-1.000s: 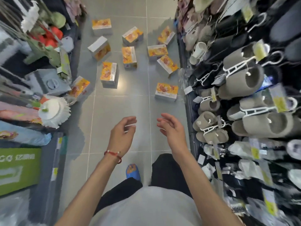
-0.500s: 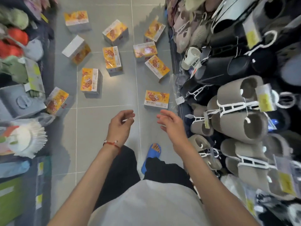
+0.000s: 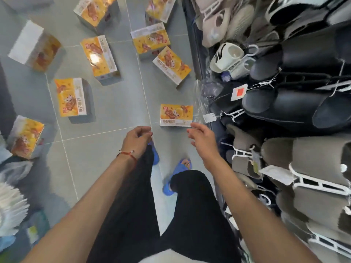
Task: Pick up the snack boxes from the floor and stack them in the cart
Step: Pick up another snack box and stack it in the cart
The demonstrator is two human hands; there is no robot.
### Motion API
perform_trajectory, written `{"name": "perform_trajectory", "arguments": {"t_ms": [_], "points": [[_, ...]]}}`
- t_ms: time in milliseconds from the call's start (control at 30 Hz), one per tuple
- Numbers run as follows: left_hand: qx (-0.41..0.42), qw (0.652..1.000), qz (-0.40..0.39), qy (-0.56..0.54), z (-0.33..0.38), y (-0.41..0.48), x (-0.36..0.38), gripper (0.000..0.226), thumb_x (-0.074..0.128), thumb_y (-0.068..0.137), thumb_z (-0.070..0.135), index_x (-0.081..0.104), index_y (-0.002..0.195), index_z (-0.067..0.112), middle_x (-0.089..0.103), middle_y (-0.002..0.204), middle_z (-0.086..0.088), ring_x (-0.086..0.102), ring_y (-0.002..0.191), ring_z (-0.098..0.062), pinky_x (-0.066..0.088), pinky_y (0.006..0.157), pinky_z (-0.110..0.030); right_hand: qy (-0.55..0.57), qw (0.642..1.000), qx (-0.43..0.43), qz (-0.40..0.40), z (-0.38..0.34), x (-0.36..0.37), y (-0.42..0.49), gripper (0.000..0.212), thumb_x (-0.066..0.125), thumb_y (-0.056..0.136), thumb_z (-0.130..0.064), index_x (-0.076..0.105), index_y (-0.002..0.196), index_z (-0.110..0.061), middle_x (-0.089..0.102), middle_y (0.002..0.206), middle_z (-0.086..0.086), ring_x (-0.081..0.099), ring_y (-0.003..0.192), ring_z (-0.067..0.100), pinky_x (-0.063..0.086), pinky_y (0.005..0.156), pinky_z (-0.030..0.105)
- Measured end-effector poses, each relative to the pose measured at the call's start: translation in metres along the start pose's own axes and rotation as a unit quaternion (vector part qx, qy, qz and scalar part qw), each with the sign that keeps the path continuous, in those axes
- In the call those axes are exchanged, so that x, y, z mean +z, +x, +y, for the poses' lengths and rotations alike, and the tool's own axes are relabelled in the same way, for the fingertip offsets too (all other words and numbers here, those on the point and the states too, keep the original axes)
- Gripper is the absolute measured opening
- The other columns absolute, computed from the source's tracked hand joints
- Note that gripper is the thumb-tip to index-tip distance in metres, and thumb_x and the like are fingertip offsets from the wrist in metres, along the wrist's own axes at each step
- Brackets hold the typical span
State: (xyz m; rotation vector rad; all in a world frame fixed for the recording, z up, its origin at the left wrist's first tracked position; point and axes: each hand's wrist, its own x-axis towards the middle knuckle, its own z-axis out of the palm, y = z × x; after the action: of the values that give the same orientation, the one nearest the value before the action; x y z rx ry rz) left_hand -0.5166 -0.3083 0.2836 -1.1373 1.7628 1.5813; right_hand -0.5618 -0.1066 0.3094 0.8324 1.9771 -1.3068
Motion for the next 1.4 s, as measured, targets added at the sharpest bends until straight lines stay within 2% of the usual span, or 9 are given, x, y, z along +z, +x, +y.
{"name": "perform_trajectory", "arguments": {"t_ms": [300,433,567,733,867,1033,1200,1333,1400], "points": [[-0.086,0.993,-0.04,0.066,-0.037,0.144,0.025,0.017,0.059,0.094,0.011,0.067,0.107,0.018,0.069,0.118,-0.012,0.064,0.113,-0.033,0.046,0.102,-0.04,-0.051,0.995,0.072,0.036,0.038,0.033,0.152,0.031,0.059,0.096,-0.012,0.064,0.125,-0.022,0.069,0.105,-0.002,0.065,0.102,0.019,0.053,0.088,0.032],[-0.104,0.99,-0.043,0.09,-0.069,0.204,0.045,0.021,0.056,0.095,0.011,0.067,0.113,0.014,0.067,0.122,-0.01,0.062,0.114,-0.032,0.045,0.108,-0.045,-0.065,0.991,0.103,0.053,0.07,0.047,0.227,0.041,0.056,0.097,-0.011,0.059,0.137,-0.019,0.064,0.1,-0.006,0.059,0.083,0.01,0.046,0.067,0.023],[-0.111,0.987,-0.033,0.111,-0.101,0.268,0.072,0.026,0.054,0.094,0.004,0.069,0.114,0.009,0.068,0.12,-0.015,0.062,0.113,-0.032,0.046,0.103,-0.039,-0.119,0.985,0.112,0.047,0.106,0.057,0.297,0.041,0.055,0.103,-0.016,0.055,0.144,-0.017,0.058,0.12,0.002,0.048,0.071,0.001,0.038,0.044,0.005],[-0.122,0.985,-0.02,0.118,-0.13,0.349,0.108,0.025,0.06,0.093,0.015,0.067,0.117,0.013,0.068,0.112,-0.012,0.062,0.105,-0.033,0.049,0.098,-0.038,-0.152,0.981,0.108,0.049,0.155,0.076,0.38,0.052,0.058,0.101,-0.022,0.045,0.151,-0.017,0.048,0.153,0.007,0.056,0.126,0.023,0.043,0.078,0.02],[-0.138,0.986,-0.003,0.088,-0.146,0.416,0.134,0.052,0.067,0.078,0.038,0.061,0.125,0.017,0.063,0.127,-0.011,0.058,0.12,-0.035,0.047,0.105,-0.047,-0.177,0.979,0.081,0.065,0.182,0.08,0.435,0.064,0.061,0.098,-0.035,0.039,0.155,-0.014,0.046,0.154,0.009,0.052,0.135,0.028,0.045,0.11,0.041],[-0.151,0.988,-0.016,0.018,-0.171,0.489,0.163,0.075,0.067,0.082,0.047,0.044,0.146,0.017,0.053,0.143,-0.005,0.051,0.128,-0.025,0.041,0.111,-0.049,-0.163,0.978,0.099,0.08,0.219,0.079,0.499,0.078,0.058,0.074,-0.068,0.05,0.136,-0.021,0.064,0.133,0.004,0.067,0.114,0.028,0.056,0.099,0.05],[-0.144,0.987,-0.062,-0.039,-0.179,0.515,0.187,0.071,0.073,0.072,0.05,0.053,0.132,0.018,0.072,0.116,-0.002,0.073,0.093,-0.02,0.057,0.083,-0.037,-0.081,0.986,0.141,0.049,0.215,0.087,0.518,0.056,0.078,0.077,-0.032,0.047,0.122,-0.02,0.07,0.112,0.006,0.075,0.09,0.027,0.063,0.079,0.044],[-0.201,0.968,-0.079,-0.131,-0.175,0.513,0.191,0.106,0.091,0.04,0.05,0.05,0.132,0.017,0.071,0.116,-0.014,0.076,0.086,-0.034,0.061,0.078,-0.052,-0.043,0.985,0.154,0.066,0.211,0.091,0.508,0.075,0.08,0.058,-0.039,0.049,0.122,-0.017,0.071,0.111,0.007,0.077,0.085,0.029,0.065,0.078,0.049],[-0.187,0.97,-0.086,-0.132,-0.17,0.505,0.188,0.104,0.09,0.042,0.046,0.046,0.132,0.017,0.071,0.115,-0.015,0.075,0.087,-0.037,0.06,0.079,-0.055,-0.035,0.984,0.153,0.084,0.208,0.09,0.493,0.079,0.08,0.058,-0.039,0.045,0.125,-0.018,0.068,0.116,0.007,0.075,0.091,0.028,0.064,0.079,0.047]]}}
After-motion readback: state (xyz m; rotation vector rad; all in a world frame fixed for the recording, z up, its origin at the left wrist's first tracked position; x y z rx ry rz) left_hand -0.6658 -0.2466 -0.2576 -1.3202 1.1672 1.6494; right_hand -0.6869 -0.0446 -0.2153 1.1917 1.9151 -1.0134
